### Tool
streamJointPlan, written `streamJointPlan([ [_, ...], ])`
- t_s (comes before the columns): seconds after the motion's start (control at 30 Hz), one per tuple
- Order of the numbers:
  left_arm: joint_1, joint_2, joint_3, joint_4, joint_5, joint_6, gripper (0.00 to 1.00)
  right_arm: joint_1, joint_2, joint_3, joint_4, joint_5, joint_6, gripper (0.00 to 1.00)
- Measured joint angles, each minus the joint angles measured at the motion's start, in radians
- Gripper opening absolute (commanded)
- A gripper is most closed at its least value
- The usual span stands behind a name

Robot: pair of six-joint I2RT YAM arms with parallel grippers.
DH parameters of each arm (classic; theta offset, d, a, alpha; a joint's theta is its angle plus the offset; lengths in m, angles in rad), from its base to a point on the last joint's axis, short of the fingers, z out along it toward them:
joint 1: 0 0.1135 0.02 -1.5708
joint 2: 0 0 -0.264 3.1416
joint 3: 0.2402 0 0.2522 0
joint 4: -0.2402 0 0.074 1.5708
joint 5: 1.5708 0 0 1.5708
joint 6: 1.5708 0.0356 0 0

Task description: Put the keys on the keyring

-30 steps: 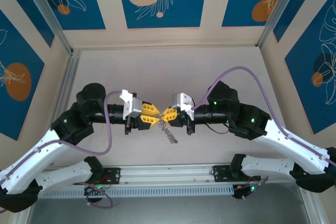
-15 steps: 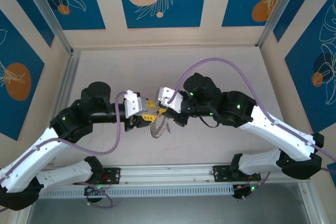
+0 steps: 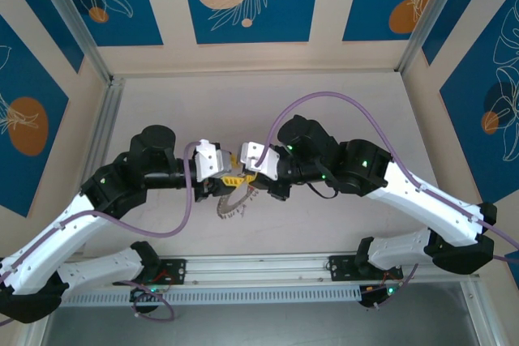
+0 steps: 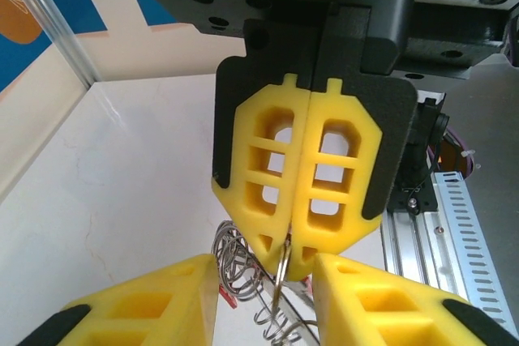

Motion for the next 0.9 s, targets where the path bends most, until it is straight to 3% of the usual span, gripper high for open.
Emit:
streamJointPlan([
  [0.1,0.0,0.006,0.0,-0.003,0.004,0.002,0.25,0.0,-0.006,0.0,0.0,-0.02,0.0,0.0],
  [0.27,0.0,0.016,0.0,0.004,0.021,0.0,0.25,0.0,-0.025,-0.003,0.0,-0.029,0.0,0.0],
  [0.43,-0.001,0.017,0.003,0.004,0.046,0.002,0.0,-0.002,-0.032,-0.003,0.001,-0.028,0.0,0.0],
  [0.57,-0.001,0.017,0.003,0.005,0.058,0.0,0.0,-0.002,-0.035,-0.005,0.002,-0.03,0.0,0.02],
  [0.7,-0.001,0.014,0.0,0.021,0.079,-0.009,0.0,-0.002,-0.048,-0.014,0.022,-0.048,0.002,0.22],
  [0.9,-0.001,-0.019,-0.031,0.061,0.122,-0.04,0.0,-0.023,-0.101,-0.063,0.082,-0.111,0.017,0.19],
])
